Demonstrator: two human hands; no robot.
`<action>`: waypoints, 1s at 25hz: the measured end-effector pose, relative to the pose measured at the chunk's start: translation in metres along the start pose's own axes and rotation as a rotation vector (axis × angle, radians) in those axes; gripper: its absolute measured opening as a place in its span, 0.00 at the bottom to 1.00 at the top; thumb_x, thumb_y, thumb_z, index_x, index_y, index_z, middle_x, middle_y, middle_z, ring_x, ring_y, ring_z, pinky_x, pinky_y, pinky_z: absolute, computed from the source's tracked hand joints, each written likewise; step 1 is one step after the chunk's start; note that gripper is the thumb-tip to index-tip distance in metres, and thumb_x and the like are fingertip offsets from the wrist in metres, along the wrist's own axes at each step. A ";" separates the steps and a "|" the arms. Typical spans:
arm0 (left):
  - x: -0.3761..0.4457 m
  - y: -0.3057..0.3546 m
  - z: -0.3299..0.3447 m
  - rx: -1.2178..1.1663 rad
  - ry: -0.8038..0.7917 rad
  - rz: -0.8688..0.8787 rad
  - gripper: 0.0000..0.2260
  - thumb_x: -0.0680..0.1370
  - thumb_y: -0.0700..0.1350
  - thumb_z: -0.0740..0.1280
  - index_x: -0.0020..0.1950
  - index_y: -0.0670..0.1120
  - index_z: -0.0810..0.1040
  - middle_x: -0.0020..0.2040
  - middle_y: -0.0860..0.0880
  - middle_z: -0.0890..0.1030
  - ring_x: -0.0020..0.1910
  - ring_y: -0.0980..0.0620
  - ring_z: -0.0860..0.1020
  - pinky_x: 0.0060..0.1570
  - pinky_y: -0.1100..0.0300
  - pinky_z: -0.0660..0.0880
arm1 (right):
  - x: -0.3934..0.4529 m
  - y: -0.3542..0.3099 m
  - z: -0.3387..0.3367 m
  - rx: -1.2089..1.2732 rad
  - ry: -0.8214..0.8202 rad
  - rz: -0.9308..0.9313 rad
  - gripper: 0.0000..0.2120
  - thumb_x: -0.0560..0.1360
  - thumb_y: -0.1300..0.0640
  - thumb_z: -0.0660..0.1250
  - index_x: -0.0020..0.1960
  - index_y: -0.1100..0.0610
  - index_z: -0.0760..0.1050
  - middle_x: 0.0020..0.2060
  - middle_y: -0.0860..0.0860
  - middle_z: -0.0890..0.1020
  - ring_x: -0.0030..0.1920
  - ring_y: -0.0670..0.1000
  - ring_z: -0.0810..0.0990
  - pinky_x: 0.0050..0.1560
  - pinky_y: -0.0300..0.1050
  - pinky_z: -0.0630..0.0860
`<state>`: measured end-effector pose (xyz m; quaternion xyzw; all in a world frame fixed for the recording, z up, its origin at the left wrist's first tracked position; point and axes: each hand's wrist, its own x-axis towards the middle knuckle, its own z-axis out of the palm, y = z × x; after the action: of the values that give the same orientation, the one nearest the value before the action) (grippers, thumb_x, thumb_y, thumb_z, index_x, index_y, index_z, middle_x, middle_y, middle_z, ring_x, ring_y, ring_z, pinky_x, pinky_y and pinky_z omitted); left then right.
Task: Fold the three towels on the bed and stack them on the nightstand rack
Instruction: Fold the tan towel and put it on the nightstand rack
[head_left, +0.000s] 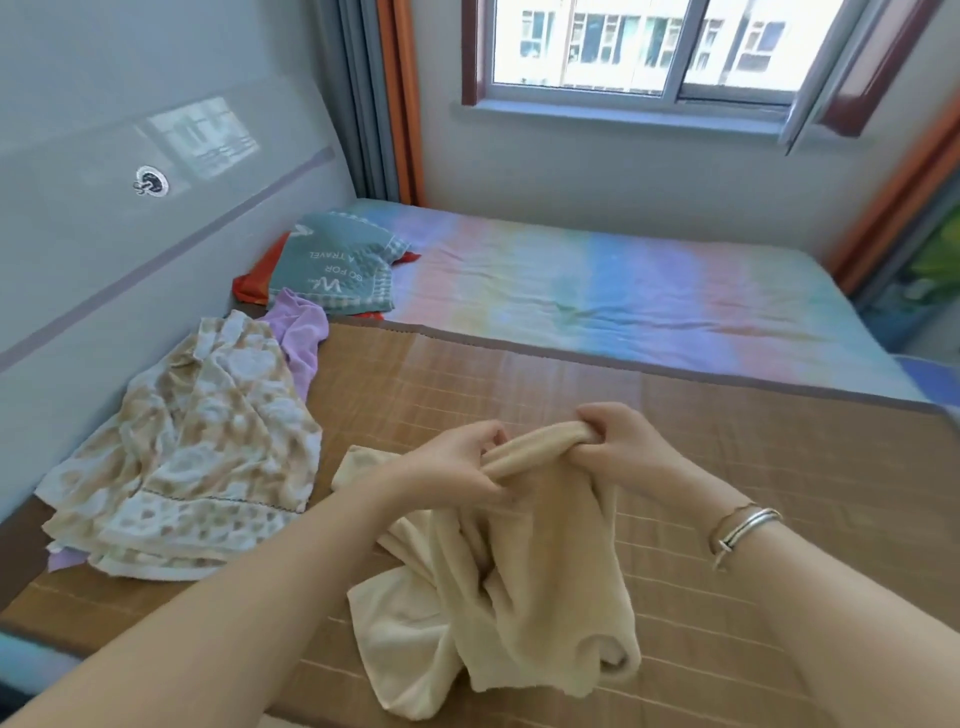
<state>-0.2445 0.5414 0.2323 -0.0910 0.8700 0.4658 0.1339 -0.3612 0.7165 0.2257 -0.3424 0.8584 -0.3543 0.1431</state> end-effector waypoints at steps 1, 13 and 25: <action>0.001 -0.004 -0.004 0.095 -0.012 -0.013 0.07 0.69 0.42 0.72 0.45 0.48 0.77 0.38 0.52 0.78 0.39 0.54 0.76 0.40 0.59 0.73 | 0.001 -0.004 0.001 -0.046 0.064 -0.031 0.09 0.61 0.52 0.62 0.30 0.53 0.62 0.26 0.44 0.65 0.30 0.46 0.65 0.33 0.45 0.62; -0.016 0.051 -0.099 -0.465 0.336 0.071 0.12 0.81 0.38 0.58 0.43 0.45 0.80 0.35 0.51 0.84 0.38 0.55 0.82 0.39 0.64 0.80 | -0.003 0.025 0.016 -0.258 -0.351 0.155 0.06 0.63 0.55 0.64 0.41 0.52 0.75 0.40 0.45 0.82 0.42 0.49 0.80 0.45 0.46 0.79; 0.005 0.121 -0.126 -0.063 0.511 0.315 0.09 0.77 0.47 0.65 0.37 0.55 0.76 0.30 0.61 0.78 0.30 0.67 0.77 0.31 0.75 0.70 | -0.015 -0.045 -0.190 0.179 0.695 -0.041 0.14 0.71 0.58 0.66 0.32 0.54 0.62 0.27 0.48 0.64 0.32 0.46 0.62 0.32 0.44 0.60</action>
<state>-0.3022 0.5023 0.3924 -0.0733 0.8641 0.4694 -0.1661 -0.4216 0.8011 0.3922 -0.2047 0.8143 -0.5262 -0.1349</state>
